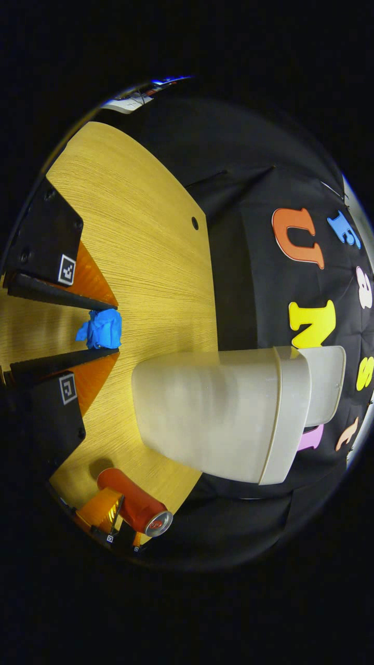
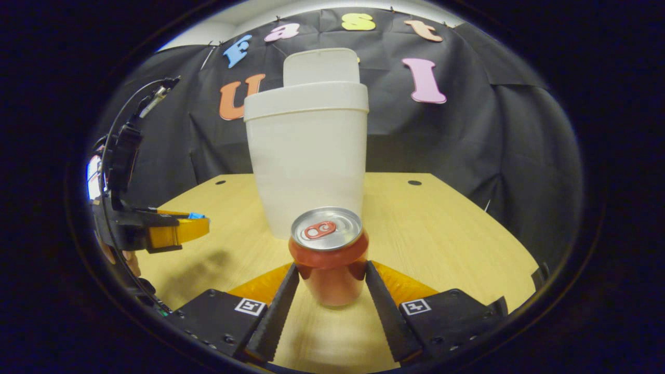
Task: Press the lid of the desktop garbage bin to open it, pick up the crumpled paper on the desktop and throw it into the bin, then pick up the pop can on the desktop and drop it into the bin, and finally close the garbage bin lid.
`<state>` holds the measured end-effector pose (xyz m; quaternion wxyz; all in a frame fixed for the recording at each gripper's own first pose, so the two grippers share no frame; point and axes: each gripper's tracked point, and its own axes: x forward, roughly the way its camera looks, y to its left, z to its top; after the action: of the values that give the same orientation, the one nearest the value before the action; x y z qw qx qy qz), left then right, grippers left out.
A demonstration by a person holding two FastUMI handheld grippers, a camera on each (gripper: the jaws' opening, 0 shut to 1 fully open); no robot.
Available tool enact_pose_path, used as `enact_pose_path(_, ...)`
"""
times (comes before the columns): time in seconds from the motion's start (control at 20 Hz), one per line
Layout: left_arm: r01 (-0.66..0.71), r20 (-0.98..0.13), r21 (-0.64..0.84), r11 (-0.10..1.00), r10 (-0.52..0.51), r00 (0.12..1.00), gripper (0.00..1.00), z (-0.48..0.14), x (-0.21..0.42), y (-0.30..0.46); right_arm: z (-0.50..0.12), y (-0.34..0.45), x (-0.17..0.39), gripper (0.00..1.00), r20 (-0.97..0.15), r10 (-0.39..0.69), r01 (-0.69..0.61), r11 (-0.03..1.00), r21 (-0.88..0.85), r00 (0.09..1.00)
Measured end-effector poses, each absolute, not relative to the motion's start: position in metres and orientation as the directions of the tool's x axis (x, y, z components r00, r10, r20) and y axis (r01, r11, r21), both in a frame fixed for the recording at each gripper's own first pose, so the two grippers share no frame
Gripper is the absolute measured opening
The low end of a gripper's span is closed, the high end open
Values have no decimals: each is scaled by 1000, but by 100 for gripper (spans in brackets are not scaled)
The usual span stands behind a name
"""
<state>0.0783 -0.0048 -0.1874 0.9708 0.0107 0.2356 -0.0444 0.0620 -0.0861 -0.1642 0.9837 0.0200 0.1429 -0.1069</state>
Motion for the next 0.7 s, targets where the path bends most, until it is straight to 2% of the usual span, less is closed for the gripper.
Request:
enact_pose_path(0.5, 64, -261, -19, 998, -67, 963, 47, -117, 58, -1, -84, -97, 15, 79, -120, -202, 201, 979, -18, 972)
enact_pose_path(0.7, 41, -223, -37, 998, -48, 974, 47, -99, 46, 5, -51, -96, -9, 79, -33, -181, 180, 984, -8, 983)
